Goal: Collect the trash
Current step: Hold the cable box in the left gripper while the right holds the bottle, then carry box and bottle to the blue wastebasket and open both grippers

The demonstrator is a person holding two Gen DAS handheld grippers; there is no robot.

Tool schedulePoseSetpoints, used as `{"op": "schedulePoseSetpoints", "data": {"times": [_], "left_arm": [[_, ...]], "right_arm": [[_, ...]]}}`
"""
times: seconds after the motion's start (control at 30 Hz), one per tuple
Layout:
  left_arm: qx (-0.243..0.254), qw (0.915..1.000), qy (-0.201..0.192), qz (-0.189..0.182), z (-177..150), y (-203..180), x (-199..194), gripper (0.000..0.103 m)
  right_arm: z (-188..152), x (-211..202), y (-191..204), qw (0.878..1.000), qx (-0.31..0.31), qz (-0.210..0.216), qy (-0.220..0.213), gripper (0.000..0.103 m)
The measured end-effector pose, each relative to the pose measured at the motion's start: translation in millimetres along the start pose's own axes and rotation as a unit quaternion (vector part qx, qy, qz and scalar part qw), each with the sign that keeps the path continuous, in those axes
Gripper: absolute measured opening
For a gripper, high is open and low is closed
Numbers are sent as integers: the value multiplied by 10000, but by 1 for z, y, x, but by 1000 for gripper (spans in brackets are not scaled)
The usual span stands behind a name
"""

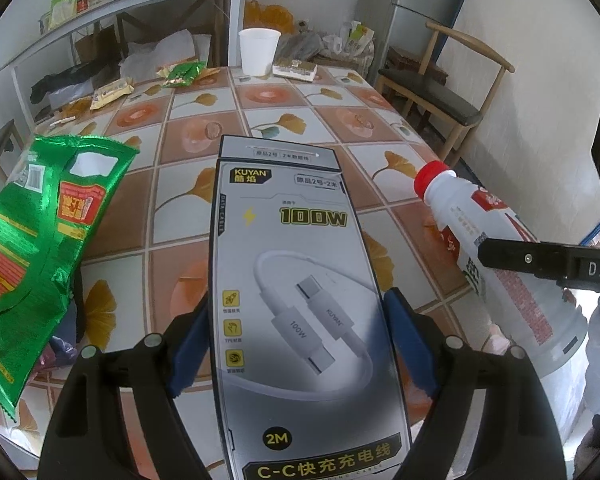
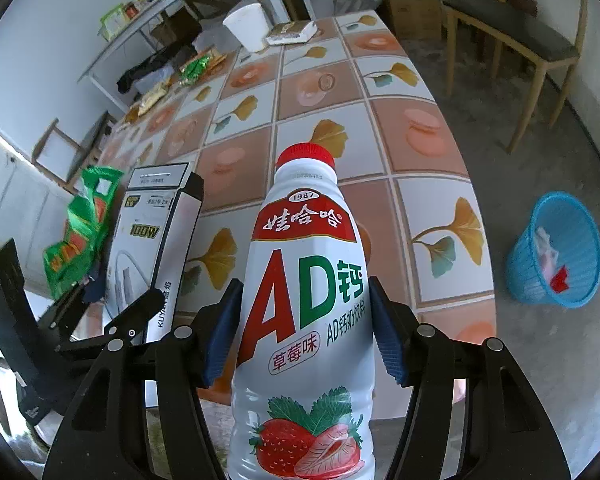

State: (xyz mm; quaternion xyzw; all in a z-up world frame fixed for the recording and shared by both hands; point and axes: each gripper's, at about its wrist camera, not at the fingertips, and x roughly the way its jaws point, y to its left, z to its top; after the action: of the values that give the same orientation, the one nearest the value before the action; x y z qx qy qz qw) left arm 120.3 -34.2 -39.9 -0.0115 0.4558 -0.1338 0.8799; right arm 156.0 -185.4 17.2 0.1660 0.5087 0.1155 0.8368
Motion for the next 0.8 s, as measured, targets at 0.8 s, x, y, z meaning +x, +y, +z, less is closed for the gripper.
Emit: {"op": "schedulePoseSetpoints", "data": {"times": [0.8], "left_arm": [[950, 9810, 34, -1689, 92, -134, -16, 80]], "right_arm": [[-50, -135, -137, 9618, 1961, 7, -1912, 57]]}}
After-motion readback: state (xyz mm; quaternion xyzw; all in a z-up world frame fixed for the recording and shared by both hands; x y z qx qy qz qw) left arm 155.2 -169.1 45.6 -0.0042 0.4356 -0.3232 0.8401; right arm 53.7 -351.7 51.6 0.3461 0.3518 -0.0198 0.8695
